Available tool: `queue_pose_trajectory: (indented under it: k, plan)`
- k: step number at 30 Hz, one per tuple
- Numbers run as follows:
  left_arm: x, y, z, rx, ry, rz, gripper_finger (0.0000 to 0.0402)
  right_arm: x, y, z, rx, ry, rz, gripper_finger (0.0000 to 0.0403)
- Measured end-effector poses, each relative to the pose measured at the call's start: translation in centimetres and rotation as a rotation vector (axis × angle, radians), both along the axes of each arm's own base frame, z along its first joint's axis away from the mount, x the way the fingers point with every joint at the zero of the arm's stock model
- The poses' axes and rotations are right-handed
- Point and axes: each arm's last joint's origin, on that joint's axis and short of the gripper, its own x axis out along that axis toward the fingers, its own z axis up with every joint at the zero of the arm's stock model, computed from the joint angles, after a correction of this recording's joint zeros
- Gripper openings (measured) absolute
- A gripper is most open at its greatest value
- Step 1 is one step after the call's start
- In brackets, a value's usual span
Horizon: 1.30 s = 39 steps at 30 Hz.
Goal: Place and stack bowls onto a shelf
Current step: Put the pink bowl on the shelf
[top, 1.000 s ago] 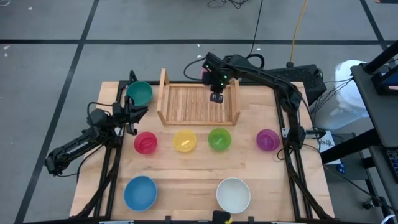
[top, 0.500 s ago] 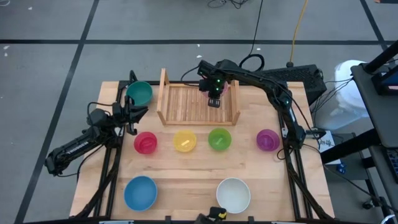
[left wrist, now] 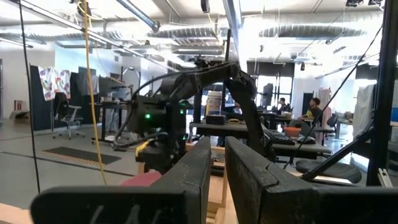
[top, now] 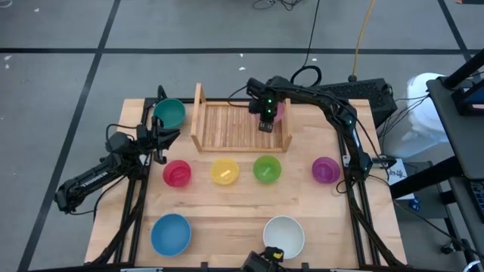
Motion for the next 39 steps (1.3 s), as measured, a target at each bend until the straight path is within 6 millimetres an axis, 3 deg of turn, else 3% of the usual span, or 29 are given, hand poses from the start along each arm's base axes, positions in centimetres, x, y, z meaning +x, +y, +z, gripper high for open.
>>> queue_pose_trajectory:
  k: [9, 19, 34, 39]
  plan:
    - [0.0, 0.0, 0.0, 0.001, 0.000, 0.000, 0.0053, 0.2, -0.1, -1.8, -0.038, -0.045, 0.016, 0.0000]
    - [0.0, 0.0, 0.0, 0.001, 0.000, 0.000, 0.0053, -0.1, -0.2, -1.8, -0.031, -0.040, 0.019, 0.0011]
    - [0.0, 0.0, 0.0, 0.002, -0.001, 0.000, 0.0053, -0.9, 0.3, 1.1, -0.132, -0.053, 0.066, 0.0125]
    - [0.0, 0.0, 0.0, 0.002, -0.001, 0.000, 0.0053, -1.3, 1.1, 3.6, -0.247, -0.057, 0.124, 0.0139]
